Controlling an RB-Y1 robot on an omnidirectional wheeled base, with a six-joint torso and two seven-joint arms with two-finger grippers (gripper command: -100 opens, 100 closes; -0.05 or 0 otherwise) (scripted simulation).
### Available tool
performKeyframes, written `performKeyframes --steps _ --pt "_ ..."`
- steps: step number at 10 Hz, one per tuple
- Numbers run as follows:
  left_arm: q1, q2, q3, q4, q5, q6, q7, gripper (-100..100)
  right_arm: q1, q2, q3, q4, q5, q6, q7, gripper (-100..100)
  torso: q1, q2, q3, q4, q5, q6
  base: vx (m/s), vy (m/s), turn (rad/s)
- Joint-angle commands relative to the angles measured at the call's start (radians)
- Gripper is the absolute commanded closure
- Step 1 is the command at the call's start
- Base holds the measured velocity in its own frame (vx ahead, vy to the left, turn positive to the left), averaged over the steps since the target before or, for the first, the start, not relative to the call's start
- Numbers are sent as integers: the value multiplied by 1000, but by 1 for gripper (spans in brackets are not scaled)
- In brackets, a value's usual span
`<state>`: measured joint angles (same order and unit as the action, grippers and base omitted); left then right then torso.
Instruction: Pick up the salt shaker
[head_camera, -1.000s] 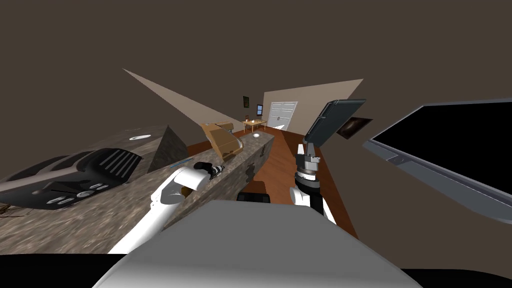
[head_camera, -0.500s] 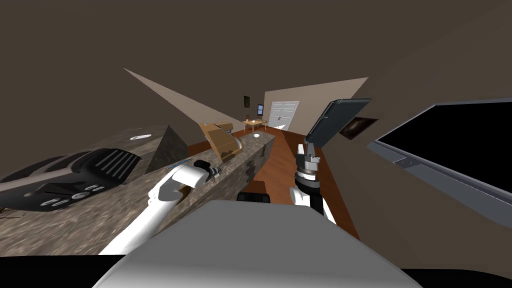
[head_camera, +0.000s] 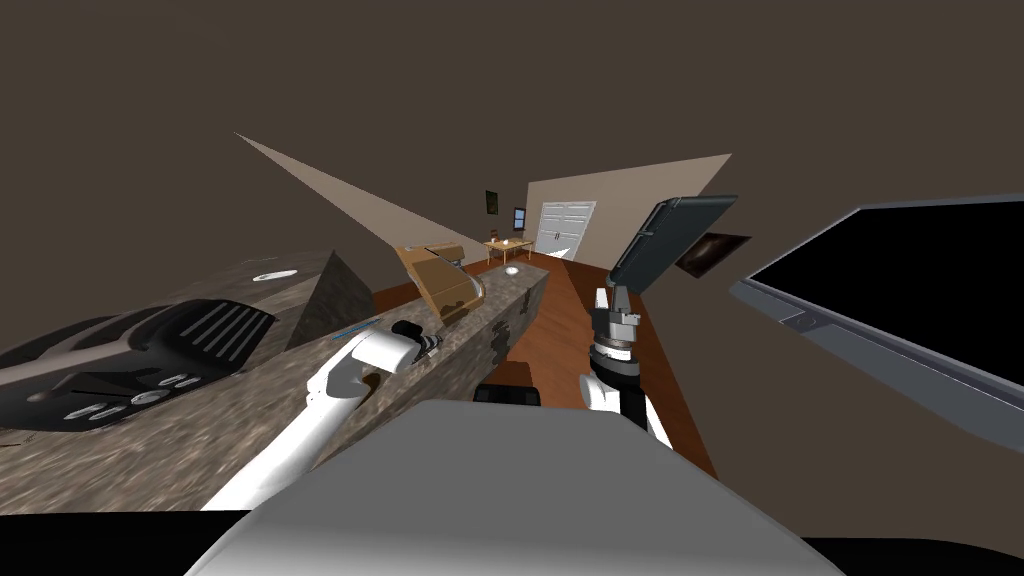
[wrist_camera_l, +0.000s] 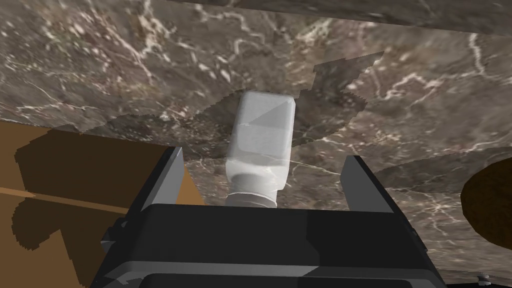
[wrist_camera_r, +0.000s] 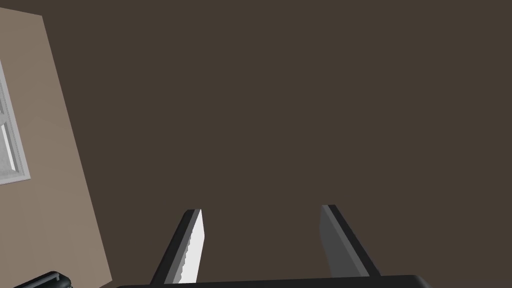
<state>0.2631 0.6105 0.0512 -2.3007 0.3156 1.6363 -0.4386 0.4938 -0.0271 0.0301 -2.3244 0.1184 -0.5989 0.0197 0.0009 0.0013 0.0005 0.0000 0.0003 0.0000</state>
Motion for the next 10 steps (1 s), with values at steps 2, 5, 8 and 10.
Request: performKeyframes --steps 2,5,8,10 --pt "-2 -1 -3 19 -5 -16 -1 -100 0 0 0 0 0 0 0 0 0 0 0 0 0 0 -6 5 -17" --pt "-3 -1 -4 20 -5 -19 -2 100 0 0 0 0 0 0 0 0 0 0 0 0 1 -1 0 0 0" --pt "-3 -1 -3 19 -5 -19 -2 0 0 0 0 0 0 0 0 0 1 -1 -1 -1 1 0 0 0 0" --pt "4 3 7 -31 8 24 2 100 0 0 0 0 0 0 0 0 0 -1 -1 -1 1 -1 11 -6 54"
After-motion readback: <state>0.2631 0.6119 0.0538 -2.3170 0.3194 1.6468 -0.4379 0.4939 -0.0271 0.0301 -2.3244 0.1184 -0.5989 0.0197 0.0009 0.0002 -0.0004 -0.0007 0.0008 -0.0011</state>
